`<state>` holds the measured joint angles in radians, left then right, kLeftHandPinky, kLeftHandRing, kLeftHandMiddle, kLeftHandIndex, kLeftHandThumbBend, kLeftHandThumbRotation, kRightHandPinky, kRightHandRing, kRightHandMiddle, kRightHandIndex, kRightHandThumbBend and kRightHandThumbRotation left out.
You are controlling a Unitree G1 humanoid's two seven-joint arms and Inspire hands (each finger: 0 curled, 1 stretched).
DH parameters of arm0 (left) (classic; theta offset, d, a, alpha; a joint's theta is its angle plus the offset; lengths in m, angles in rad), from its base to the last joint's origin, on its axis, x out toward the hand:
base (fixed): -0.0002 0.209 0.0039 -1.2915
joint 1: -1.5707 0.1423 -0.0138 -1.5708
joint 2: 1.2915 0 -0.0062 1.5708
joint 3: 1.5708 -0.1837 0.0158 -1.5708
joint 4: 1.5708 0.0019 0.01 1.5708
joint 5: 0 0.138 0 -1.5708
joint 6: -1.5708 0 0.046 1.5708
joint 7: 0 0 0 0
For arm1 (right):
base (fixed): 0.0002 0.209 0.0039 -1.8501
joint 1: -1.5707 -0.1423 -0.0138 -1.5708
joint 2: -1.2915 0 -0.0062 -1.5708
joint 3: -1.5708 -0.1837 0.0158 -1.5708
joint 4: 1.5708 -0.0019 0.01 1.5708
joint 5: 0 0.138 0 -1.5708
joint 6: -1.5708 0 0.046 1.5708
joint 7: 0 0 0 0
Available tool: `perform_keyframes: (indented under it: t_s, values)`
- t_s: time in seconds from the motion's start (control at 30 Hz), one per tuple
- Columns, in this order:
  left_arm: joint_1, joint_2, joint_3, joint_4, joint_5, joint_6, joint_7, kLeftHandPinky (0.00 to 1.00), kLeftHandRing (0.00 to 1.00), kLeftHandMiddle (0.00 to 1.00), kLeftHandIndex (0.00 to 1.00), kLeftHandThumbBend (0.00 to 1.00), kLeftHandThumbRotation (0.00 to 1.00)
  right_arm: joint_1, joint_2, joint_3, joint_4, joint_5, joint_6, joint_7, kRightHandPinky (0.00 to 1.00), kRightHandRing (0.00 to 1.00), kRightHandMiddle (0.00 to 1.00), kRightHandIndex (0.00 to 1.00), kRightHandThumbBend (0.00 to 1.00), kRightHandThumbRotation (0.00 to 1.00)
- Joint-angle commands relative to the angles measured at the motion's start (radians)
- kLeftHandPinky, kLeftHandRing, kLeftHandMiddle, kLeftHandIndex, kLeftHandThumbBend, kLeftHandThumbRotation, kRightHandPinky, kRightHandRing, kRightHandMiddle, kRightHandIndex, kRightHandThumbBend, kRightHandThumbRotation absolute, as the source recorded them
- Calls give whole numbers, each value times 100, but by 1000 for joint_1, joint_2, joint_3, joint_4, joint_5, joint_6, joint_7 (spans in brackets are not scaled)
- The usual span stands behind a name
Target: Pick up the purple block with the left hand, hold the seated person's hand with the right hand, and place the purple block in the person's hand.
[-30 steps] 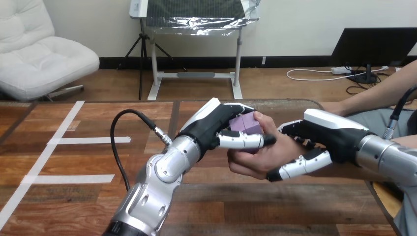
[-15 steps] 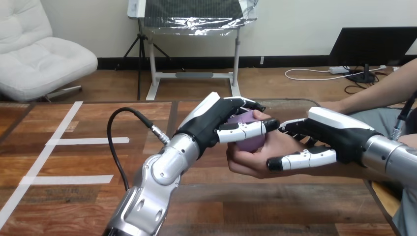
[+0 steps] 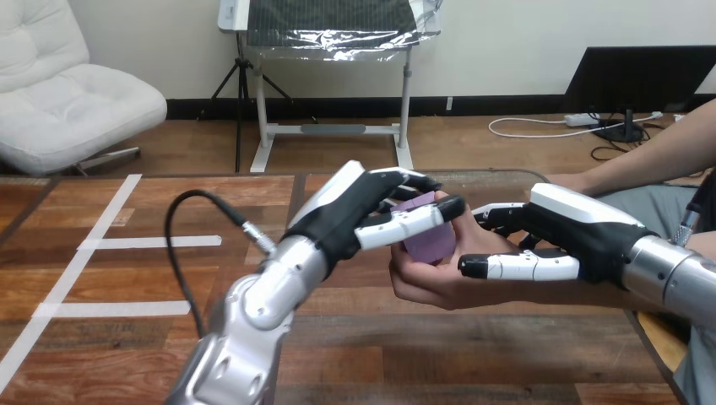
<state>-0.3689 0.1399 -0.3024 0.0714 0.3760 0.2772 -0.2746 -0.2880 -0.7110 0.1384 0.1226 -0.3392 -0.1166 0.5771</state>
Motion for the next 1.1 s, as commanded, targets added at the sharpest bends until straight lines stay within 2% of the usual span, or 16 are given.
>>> perform_keyframes:
  t_s: [0.0, 0.37, 0.67, 0.8, 0.97, 1.07]
  values:
    - [9, 34, 12, -85, 15, 17, -4, 64, 76, 78, 78, 72, 81, -5, 2, -46, -4, 32, -19, -33, 67, 83, 86, 87, 100, 100]
    - [68, 66, 28, -152, 3, 19, 7, 70, 81, 81, 81, 71, 81, 11, 19, -67, 10, 75, -59, -80, 68, 84, 87, 89, 100, 100]
    - [121, 65, 61, -204, -24, 30, 24, 72, 82, 82, 82, 70, 79, 34, 44, -80, -5, 95, -61, -141, 69, 84, 88, 90, 100, 100]
    - [155, 65, 80, -235, -36, 28, 32, 72, 82, 82, 82, 69, 78, 47, 69, -93, 1, 126, -88, -176, 70, 84, 88, 89, 99, 100]
    - [192, 66, 98, -267, -49, 19, 43, 72, 83, 84, 82, 67, 77, 59, 88, -103, 9, 160, -129, -197, 71, 85, 89, 90, 95, 100]
    - [216, 61, 114, -284, -69, 7, 51, 73, 83, 84, 82, 66, 76, 63, 105, -110, 28, 183, -176, -210, 72, 85, 89, 90, 93, 100]
